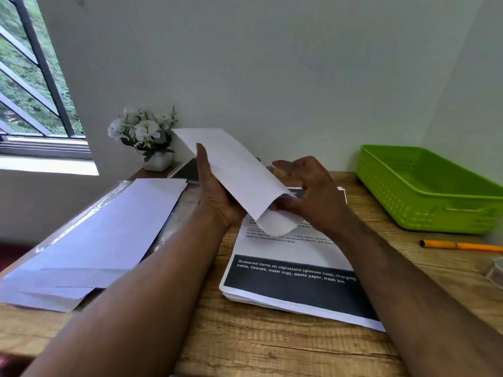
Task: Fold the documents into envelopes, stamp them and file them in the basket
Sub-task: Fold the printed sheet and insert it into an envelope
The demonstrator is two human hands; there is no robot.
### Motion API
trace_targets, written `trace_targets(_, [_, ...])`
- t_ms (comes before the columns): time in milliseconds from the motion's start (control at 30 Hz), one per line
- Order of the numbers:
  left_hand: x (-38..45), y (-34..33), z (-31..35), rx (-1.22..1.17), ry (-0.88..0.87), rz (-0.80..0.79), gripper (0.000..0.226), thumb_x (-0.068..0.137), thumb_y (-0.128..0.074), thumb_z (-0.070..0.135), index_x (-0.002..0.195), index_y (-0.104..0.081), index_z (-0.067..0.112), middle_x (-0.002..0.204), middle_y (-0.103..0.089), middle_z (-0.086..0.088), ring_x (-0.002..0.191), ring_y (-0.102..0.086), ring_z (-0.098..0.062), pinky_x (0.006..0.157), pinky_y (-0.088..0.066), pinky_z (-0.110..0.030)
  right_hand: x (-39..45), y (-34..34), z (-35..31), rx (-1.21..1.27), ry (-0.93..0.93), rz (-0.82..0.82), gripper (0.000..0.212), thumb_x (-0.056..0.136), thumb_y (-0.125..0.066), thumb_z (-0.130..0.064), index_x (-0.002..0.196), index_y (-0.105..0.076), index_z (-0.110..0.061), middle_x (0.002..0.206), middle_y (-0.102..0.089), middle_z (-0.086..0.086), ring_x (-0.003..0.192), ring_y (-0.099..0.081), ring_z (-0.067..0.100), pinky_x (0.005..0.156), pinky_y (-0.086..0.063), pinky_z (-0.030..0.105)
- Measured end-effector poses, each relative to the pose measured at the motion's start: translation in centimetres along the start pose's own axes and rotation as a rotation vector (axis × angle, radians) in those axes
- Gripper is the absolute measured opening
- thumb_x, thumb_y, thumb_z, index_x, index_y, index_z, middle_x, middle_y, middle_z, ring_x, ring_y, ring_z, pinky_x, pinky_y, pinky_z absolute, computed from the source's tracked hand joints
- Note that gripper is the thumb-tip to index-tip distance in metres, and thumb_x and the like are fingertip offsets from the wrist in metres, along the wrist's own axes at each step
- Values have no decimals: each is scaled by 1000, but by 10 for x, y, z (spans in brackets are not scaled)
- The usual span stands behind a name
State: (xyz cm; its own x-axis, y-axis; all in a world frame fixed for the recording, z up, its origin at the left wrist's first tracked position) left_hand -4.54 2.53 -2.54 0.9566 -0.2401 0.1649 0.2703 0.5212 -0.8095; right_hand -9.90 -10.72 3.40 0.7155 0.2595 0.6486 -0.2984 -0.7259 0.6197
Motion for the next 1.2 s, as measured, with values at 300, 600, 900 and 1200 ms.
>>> trace_targets(300, [1, 0, 3, 269, 120, 119, 68, 88, -50, 64, 130, -55, 11, 124, -65, -16, 110, -65, -33, 91, -52, -49, -1, 4, -17, -234, 159, -22, 48, 73, -60, -33, 118, -66, -18, 106, -63, 6, 94, -62, 24, 80, -46, 28])
trace_targets(600, [-3, 31, 44, 1169, -29, 441, 82, 89, -64, 45, 151, -24, 9, 146, -46, -13, 127, -52, -30, 102, -46, -45, -32, -38, -1, -192, -120, -783, 92, 59, -79, -61, 139, -36, -51, 157, -16, -17, 144, -15, 6, 117, -16, 30])
trace_targets(900, [-18, -21, 7, 1738, 220, -123, 18, 86, -72, 24, 86, -74, 6, 75, -73, -5, 61, -65, -14, 67, -57, -28, -36, -45, 13, -157, -191, -822, 52, 70, -79, -46, 120, -63, -40, 138, -48, -11, 127, -44, 8, 105, -36, 27])
trace_targets(1200, [-32, -13, -25, 1900, 541, -298, 27, 73, -82, 23, 95, -70, 13, 78, -66, 3, 76, -59, -15, 73, -49, -28, -27, -49, 37, -11, -296, -651, 30, 67, -85, -34, 90, -70, -24, 79, -61, -9, 65, -54, 7, 62, -45, 29])
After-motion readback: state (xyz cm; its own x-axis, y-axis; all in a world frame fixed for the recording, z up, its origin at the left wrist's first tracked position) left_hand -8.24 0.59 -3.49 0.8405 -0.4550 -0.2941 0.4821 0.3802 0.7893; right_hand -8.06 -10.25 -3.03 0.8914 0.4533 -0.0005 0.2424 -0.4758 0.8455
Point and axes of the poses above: each hand's wrist, its own x-axis towards the middle knuckle, its own y-axis out of the back of the hand, z = x × y, the point moved 9 cm from there along x, towards the middle knuckle
